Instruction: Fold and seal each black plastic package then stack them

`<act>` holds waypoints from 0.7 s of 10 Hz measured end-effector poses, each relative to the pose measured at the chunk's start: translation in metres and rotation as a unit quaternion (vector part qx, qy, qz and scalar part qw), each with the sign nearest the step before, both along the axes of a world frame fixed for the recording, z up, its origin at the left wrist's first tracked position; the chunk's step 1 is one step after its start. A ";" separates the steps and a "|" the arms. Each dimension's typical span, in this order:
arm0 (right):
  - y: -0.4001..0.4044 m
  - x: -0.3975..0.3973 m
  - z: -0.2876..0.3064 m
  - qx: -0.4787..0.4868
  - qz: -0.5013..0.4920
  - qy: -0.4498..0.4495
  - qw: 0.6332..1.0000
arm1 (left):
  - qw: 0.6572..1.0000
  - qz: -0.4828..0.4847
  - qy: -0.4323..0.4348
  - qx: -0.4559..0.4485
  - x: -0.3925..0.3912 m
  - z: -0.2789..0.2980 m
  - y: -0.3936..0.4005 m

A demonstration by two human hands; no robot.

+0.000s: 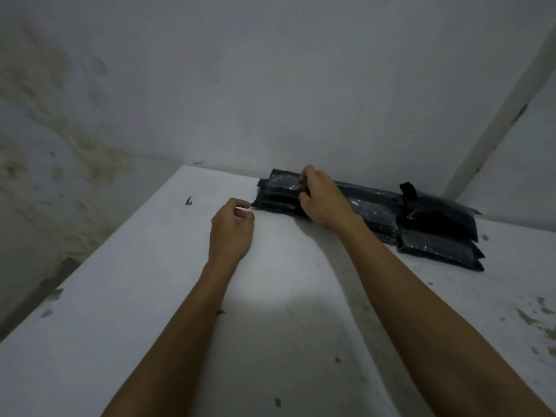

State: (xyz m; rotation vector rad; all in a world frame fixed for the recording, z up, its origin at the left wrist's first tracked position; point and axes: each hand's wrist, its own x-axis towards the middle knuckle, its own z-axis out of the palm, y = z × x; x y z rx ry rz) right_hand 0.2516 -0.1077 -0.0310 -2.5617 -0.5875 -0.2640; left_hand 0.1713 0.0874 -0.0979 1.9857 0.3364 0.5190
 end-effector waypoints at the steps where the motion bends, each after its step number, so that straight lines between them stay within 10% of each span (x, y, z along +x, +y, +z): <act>1: 0.000 0.008 -0.008 -0.072 -0.004 -0.003 0.997 | 1.000 0.001 0.000 0.011 -0.001 0.000 -0.001; 7: -0.079 -0.078 0.089 0.096 -0.060 0.005 0.994 | 0.975 -0.130 -0.039 0.176 -0.043 0.118 -0.043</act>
